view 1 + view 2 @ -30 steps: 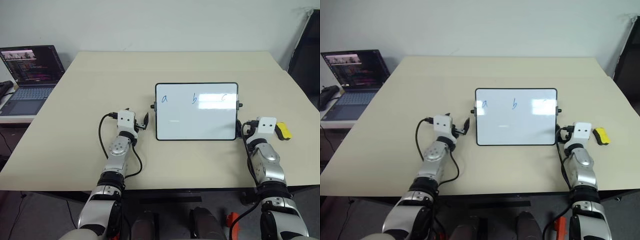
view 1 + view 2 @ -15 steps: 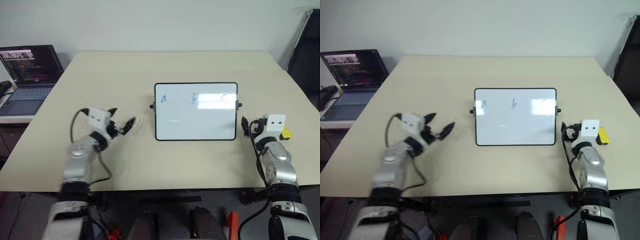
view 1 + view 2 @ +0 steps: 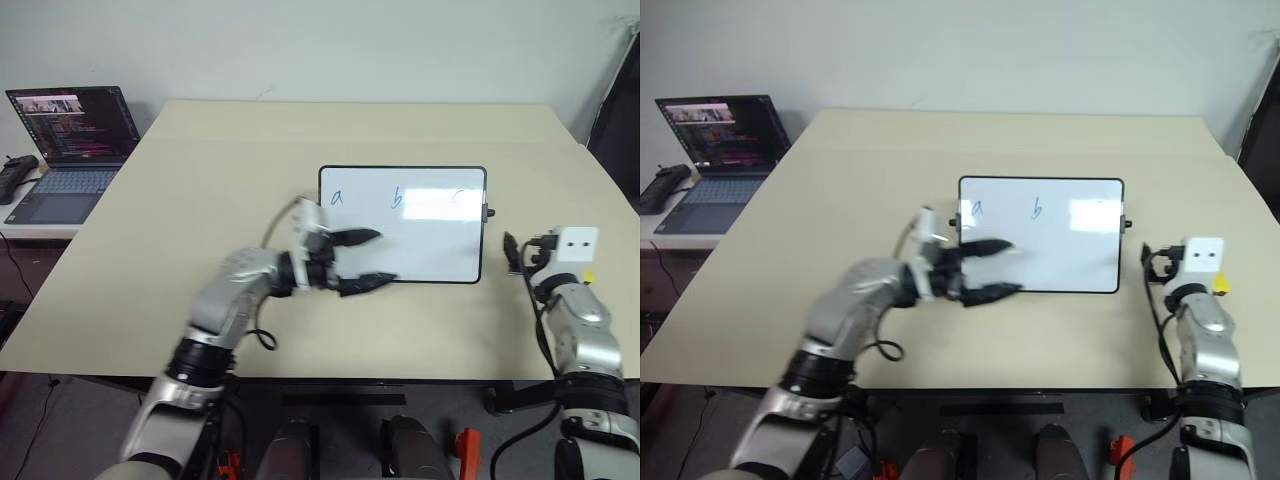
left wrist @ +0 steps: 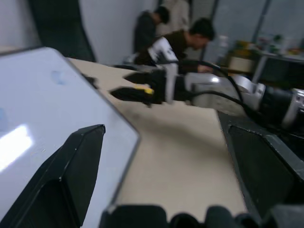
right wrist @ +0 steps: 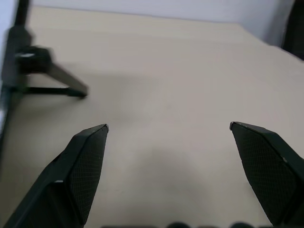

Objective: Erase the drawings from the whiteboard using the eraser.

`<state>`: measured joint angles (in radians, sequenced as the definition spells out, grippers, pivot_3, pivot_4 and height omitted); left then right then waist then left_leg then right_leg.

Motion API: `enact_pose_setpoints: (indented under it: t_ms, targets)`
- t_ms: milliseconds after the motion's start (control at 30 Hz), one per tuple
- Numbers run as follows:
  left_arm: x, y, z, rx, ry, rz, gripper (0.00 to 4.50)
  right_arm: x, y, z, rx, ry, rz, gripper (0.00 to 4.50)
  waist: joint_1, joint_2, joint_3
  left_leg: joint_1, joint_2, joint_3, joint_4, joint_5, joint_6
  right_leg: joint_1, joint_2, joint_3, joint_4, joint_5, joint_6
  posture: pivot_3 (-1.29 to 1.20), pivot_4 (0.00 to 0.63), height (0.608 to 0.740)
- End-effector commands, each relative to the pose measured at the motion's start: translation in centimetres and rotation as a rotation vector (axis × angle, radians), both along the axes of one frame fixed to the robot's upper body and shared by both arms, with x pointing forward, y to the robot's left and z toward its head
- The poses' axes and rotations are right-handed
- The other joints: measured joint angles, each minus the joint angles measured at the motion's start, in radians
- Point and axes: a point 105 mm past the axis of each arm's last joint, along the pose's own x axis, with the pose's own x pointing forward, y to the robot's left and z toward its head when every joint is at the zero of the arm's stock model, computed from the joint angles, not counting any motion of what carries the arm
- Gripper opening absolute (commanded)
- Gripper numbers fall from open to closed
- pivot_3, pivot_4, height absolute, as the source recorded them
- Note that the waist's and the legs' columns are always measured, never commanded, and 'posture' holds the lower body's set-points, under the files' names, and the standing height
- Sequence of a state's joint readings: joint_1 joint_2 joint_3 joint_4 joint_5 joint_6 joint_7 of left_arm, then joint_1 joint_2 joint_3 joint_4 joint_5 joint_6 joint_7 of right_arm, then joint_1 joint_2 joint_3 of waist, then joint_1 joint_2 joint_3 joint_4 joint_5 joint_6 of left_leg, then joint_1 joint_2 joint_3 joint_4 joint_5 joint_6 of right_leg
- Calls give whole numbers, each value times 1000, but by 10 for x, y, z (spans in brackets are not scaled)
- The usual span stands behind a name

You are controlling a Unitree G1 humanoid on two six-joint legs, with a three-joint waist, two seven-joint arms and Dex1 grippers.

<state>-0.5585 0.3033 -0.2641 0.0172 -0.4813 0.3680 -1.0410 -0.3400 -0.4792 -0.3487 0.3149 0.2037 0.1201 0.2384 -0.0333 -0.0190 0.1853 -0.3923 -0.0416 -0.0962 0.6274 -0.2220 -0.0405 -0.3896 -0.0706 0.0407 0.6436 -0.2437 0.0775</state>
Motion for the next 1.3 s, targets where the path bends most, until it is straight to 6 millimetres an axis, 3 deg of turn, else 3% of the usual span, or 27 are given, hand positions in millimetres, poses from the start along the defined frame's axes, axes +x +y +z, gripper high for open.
enact_pose_setpoints:
  t_ms: [33,200,433,733,1300]
  targets:
    - [-4,-21,-5,31,-56,-78,4500,-11,-28,23,-9,-30,-38,4485,-2,0,0,0,0,0,0,0,0,0,0,0,0,0,0,0,150,740]
    - [-7,-37,-7,19,-59,-139,4500,-21,-56,21,46,85,-11,4485,-2,0,0,0,1,1,0,0,0,0,1,1,0,-1,-1,0,150,740]
    - [-21,-49,-9,8,-47,-196,4500,-19,-79,9,77,228,19,4485,-3,0,0,0,0,1,1,0,0,0,0,1,0,-1,0,0,150,740]
    - [-18,-45,-12,40,-49,-177,4500,-15,-76,-16,122,360,66,4485,-1,0,0,0,0,1,1,0,0,0,0,1,0,-1,0,0,150,740]
    - [-24,-37,-19,48,-12,-155,4500,-11,-82,-11,146,333,26,4485,-1,0,0,0,0,1,1,0,0,0,0,1,0,-2,1,0,150,740]
